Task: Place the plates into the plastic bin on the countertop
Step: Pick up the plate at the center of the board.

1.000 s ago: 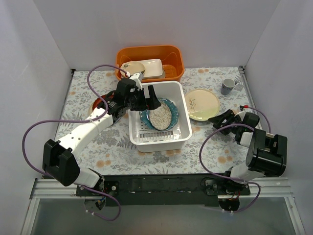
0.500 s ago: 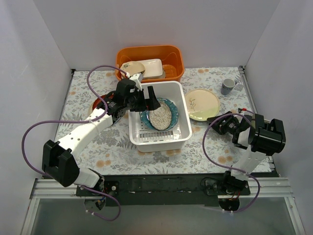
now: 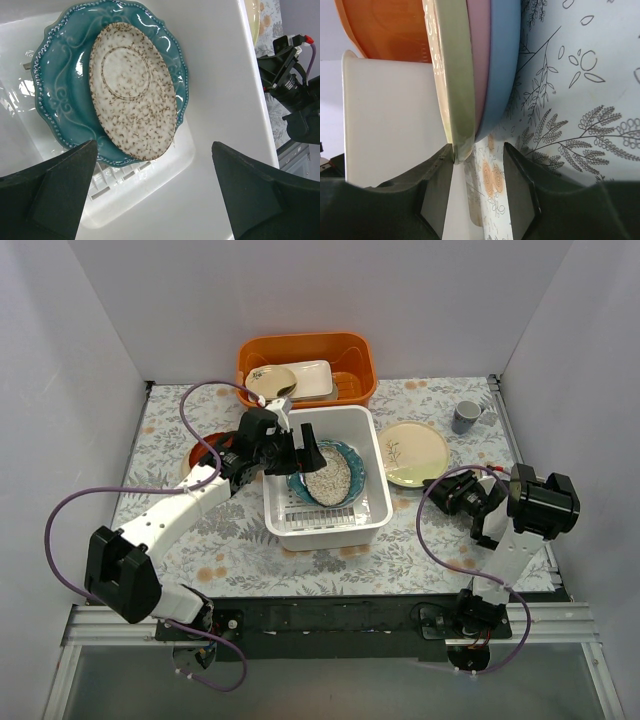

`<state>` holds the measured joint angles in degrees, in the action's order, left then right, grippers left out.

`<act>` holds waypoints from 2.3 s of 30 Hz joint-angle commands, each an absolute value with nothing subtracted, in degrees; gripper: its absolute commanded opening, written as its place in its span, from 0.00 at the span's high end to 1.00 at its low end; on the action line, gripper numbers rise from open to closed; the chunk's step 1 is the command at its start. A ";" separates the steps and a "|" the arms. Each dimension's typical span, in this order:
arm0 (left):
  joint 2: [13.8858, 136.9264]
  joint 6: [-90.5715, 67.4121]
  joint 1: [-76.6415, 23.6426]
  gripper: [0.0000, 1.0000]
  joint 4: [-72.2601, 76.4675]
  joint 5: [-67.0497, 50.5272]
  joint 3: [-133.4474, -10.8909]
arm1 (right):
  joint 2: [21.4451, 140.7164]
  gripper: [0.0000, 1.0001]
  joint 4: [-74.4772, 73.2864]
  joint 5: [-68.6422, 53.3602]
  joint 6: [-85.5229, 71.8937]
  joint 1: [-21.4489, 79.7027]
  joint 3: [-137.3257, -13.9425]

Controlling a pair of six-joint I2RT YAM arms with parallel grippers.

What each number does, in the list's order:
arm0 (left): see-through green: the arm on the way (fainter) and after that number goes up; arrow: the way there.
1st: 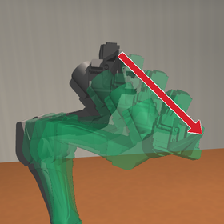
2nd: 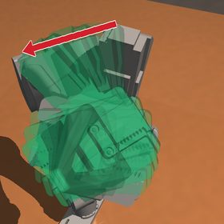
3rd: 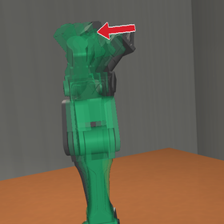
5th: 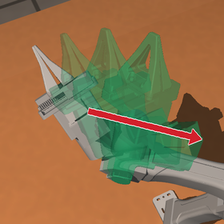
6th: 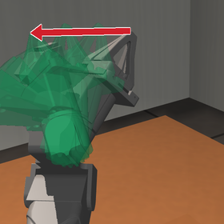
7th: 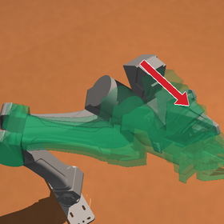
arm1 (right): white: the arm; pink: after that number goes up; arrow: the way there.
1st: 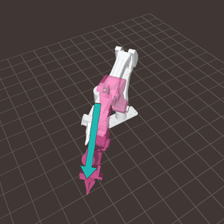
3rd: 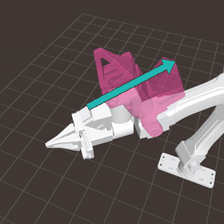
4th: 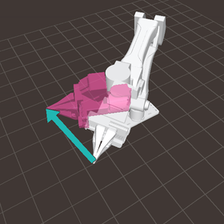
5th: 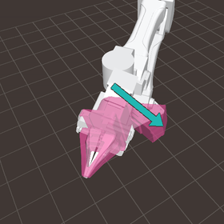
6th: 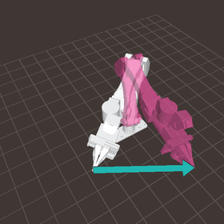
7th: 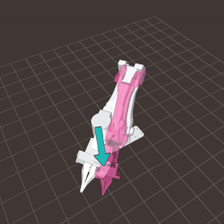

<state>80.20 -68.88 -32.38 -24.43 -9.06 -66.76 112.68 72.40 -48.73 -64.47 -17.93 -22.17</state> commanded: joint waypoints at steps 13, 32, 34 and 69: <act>74.79 -69.26 -32.52 0.02 -22.94 -9.75 -63.11 | 95.88 0.48 32.61 -34.10 -37.18 -16.17 -27.25; 74.35 -68.56 -32.52 0.02 -22.41 -8.88 -61.26 | 95.09 0.48 39.51 -34.97 -39.80 -17.31 -23.74; 74.53 -68.55 -32.52 0.02 -22.33 -8.88 -61.17 | 98.06 0.50 41.91 -37.52 -42.69 -17.23 -23.99; 73.39 -67.94 -32.52 0.02 -23.29 -7.12 -60.91 | 110.83 0.99 75.59 -47.29 -61.52 -18.02 -19.60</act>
<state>76.31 -68.84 -32.38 -23.14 -8.27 -61.23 110.63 70.24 -47.90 -60.88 -17.56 -20.05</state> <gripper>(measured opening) 0.981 0.196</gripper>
